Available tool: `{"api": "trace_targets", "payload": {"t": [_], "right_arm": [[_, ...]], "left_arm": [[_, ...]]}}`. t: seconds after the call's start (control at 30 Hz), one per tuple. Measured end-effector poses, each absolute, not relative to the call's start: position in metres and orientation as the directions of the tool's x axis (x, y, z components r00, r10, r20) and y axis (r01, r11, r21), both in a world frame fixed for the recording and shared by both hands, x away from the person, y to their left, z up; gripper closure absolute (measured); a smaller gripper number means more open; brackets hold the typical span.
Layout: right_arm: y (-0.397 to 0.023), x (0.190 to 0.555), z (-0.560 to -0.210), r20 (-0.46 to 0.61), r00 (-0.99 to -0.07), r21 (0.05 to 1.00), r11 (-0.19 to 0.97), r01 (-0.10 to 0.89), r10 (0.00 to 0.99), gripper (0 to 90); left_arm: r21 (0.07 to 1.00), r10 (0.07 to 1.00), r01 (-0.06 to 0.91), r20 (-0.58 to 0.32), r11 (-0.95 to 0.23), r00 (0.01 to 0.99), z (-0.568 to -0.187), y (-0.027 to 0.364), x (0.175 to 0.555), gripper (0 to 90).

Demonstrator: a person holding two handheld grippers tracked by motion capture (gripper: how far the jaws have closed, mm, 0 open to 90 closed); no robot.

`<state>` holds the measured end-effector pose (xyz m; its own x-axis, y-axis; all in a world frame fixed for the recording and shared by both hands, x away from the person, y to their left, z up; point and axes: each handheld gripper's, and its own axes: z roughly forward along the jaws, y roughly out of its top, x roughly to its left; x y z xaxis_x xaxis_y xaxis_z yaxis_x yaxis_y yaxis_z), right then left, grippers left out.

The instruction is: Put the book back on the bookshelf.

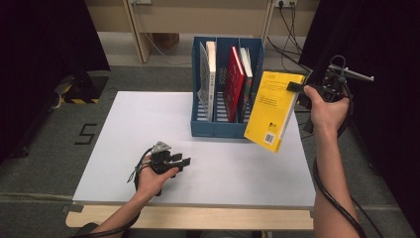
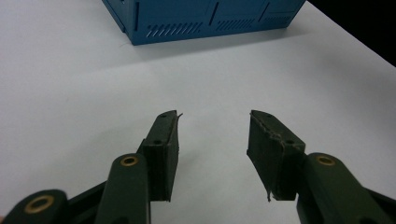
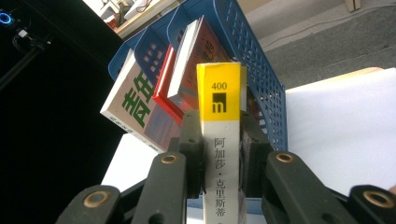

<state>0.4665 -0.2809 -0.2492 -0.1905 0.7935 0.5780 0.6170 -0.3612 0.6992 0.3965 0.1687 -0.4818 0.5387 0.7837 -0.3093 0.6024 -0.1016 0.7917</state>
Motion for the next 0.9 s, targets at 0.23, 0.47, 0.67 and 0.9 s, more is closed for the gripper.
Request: {"api": "trace_targets", "payload": {"t": [0.23,0.47,0.67,0.9], "right_arm": [[-0.281,0.469,-0.246,0.576,-0.188,0.703,-0.365,0.611,0.795,76.2],[-0.279,0.472,-0.240,0.569,-0.191,0.712,-0.364,0.601,0.800,76.2],[-0.278,0.475,-0.235,0.575,-0.188,0.711,-0.374,0.595,0.796,76.2],[-0.277,0.480,-0.233,0.572,-0.184,0.717,-0.377,0.586,0.799,76.2]], "left_arm": [[0.793,0.783,0.601,-0.308,-0.102,0.540,-0.482,0.168,0.396,52.4],[0.793,0.783,0.601,-0.309,-0.101,0.540,-0.481,0.169,0.396,52.4],[0.793,0.783,0.601,-0.309,-0.102,0.540,-0.481,0.169,0.396,52.5],[0.792,0.784,0.602,-0.307,-0.104,0.539,-0.482,0.169,0.396,52.5]]}}
